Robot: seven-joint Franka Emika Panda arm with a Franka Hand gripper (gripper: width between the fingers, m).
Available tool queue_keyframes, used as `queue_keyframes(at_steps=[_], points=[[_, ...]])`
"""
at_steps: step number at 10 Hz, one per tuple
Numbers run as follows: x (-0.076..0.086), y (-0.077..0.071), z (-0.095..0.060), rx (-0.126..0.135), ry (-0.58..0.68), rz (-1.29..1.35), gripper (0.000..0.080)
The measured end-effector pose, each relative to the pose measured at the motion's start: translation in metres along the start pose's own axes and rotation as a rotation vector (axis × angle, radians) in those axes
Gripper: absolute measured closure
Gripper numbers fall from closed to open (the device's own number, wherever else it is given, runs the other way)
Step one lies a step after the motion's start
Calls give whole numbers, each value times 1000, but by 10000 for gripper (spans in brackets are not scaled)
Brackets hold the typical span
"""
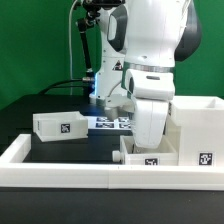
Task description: Assemble drawer
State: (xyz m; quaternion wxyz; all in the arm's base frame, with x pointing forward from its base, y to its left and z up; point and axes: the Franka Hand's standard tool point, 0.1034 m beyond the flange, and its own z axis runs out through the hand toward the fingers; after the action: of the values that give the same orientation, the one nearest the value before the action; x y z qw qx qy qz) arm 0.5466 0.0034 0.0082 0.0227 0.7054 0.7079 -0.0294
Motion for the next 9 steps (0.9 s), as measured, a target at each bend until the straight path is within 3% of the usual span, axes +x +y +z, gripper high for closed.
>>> queue_keyframes(at_steps=[3, 9], points=[[8, 1, -2, -3, 2, -39, 758], [5, 0, -2, -2, -22, -11, 758]])
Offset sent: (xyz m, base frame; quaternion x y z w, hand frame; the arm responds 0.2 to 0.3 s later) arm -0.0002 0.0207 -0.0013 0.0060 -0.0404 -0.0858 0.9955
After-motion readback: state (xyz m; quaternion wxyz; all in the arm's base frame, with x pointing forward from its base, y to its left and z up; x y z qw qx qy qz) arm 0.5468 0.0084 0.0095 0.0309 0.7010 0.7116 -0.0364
